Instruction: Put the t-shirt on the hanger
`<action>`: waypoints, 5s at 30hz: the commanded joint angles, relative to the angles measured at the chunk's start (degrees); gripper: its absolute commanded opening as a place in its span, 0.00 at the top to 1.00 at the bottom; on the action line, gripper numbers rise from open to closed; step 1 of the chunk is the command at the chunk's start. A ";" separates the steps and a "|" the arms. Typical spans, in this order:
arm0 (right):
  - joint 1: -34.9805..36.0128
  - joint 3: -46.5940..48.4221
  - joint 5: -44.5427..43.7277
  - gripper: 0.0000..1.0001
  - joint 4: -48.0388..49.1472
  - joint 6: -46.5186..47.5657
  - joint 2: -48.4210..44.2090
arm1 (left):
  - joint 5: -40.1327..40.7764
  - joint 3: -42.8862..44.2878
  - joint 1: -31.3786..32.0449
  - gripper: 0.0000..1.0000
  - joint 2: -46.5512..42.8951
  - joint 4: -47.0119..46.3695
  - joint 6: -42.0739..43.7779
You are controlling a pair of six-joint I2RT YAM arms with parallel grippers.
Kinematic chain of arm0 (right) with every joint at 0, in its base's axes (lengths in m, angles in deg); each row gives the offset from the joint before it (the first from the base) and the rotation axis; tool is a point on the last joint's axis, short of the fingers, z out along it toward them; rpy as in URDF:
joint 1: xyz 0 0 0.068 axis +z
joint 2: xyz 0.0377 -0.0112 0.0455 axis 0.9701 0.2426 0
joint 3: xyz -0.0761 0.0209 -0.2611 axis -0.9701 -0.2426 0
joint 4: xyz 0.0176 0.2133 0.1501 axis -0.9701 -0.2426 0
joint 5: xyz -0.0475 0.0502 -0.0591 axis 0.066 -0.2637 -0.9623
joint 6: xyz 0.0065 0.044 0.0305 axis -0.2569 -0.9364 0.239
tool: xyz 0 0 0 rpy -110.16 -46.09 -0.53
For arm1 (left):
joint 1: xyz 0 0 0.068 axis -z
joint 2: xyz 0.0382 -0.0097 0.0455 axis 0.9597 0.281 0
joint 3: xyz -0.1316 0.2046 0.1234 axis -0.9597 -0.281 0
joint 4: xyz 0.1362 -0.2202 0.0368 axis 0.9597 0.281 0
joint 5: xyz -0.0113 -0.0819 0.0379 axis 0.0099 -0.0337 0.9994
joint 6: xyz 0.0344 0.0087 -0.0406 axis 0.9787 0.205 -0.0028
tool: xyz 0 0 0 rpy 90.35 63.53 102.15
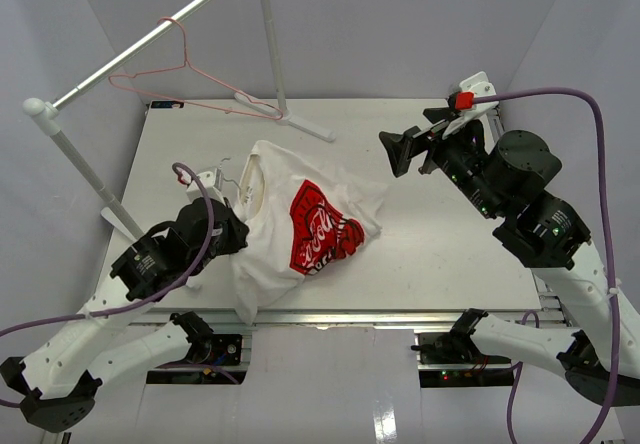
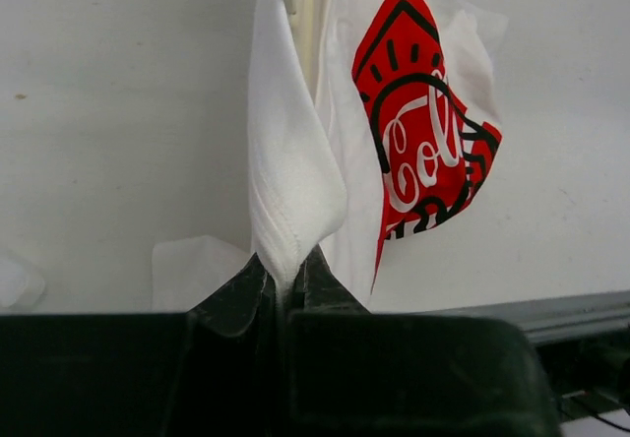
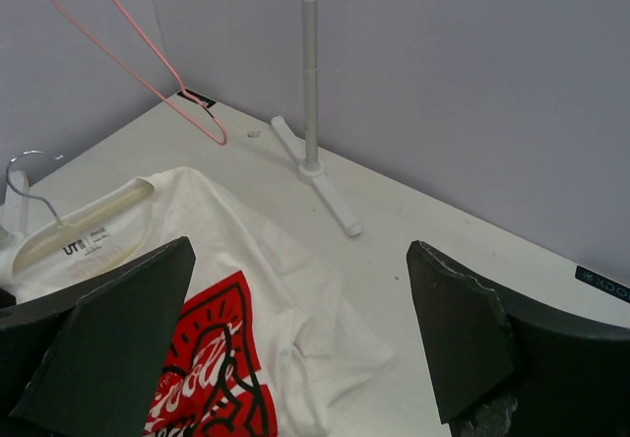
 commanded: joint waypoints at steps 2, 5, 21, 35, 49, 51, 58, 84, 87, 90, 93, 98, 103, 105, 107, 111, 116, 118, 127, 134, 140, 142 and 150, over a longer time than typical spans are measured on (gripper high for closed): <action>-0.20 -0.51 -2.75 0.05 2.87 1.41 -1.54 | 15.30 5.01 -0.06 1.00 3.20 12.25 -16.46; -0.20 -0.41 -2.86 0.06 2.83 1.41 -1.56 | 19.62 7.87 -0.06 1.00 3.37 15.88 -20.02; -0.20 0.66 -1.02 0.06 2.37 1.46 0.35 | 34.69 41.57 -0.06 1.00 19.38 24.38 -17.84; -0.20 -0.31 -2.35 0.06 1.29 3.59 -1.17 | 47.78 40.03 -1.02 1.00 20.89 1.02 4.26; -0.20 -3.80 -1.26 0.06 1.55 3.71 -4.26 | 52.81 24.19 -1.83 1.00 17.03 -45.15 44.88; -0.20 -3.88 -1.36 0.06 1.55 3.80 -5.01 | 48.75 24.44 -1.90 1.00 16.48 -38.69 40.10; -0.20 -4.06 -2.11 0.06 1.65 3.87 -8.01 | 37.77 17.78 -1.99 1.00 6.59 -32.21 29.04; -0.13 -6.95 -1.50 0.06 2.87 3.42 -7.75 | 33.85 23.73 -20.66 1.00 22.02 -9.91 5.00; -0.20 -6.95 -1.37 0.06 2.80 3.09 -7.09 | 32.68 24.50 -21.10 1.00 23.03 -9.50 4.57; -0.13 -6.88 -0.94 0.06 2.70 2.76 -6.40 | 31.11 24.81 -21.15 0.97 22.92 -9.71 4.15; -0.12 -6.86 -0.80 0.06 2.69 2.56 -5.99 | 29.20 24.14 -21.06 0.90 22.17 -11.06 5.25; -0.15 -6.78 -0.22 0.06 2.83 2.05 -5.44 | 25.26 23.82 -21.15 0.64 20.80 -13.29 7.08; -0.20 -6.95 0.26 0.06 3.04 1.59 -4.53 | 20.42 23.83 -21.15 0.42 18.96 -14.67 8.60; -0.20 -6.84 0.37 0.06 3.05 1.59 -4.19 | 19.24 24.34 -21.15 0.37 18.33 -14.57 8.71; -0.20 -6.78 0.51 0.06 3.05 1.52 -3.91 | 18.07 24.86 -21.15 0.36 17.82 -14.50 8.99; -0.18 -7.28 0.59 0.05 3.31 1.26 -3.94 | 17.96 25.80 -21.15 0.30 16.61 -14.43 10.23; -0.19 -8.46 0.81 0.05 4.03 1.31 -4.12 | 12.47 27.84 -21.15 0.10 14.91 -14.83 14.60; -0.12 -8.54 1.07 0.05 4.19 1.23 -3.96 | 8.65 29.46 -21.15 0.02 13.70 -15.36 17.09; -0.13 -12.20 2.41 0.05 5.84 0.40 -4.15 | -11.73 34.42 -21.15 0.02 9.63 -15.34 25.66; -0.14 -17.45 5.85 0.05 7.34 -0.43 -3.17 | -14.76 31.44 -21.15 0.02 5.70 -12.58 27.68; -0.11 -21.45 6.67 0.05 8.79 -0.64 -4.72 | -10.52 27.02 -21.15 0.04 0.02 -8.15 27.08; -0.13 -22.31 6.97 0.05 9.14 -0.71 -5.25 | -11.19 25.88 -21.15 0.05 -1.52 -4.98 27.31; -0.20 -23.30 6.84 0.05 9.47 -0.53 -5.91 | -5.08 12.19 -21.15 0.62 -13.73 -2.56 24.99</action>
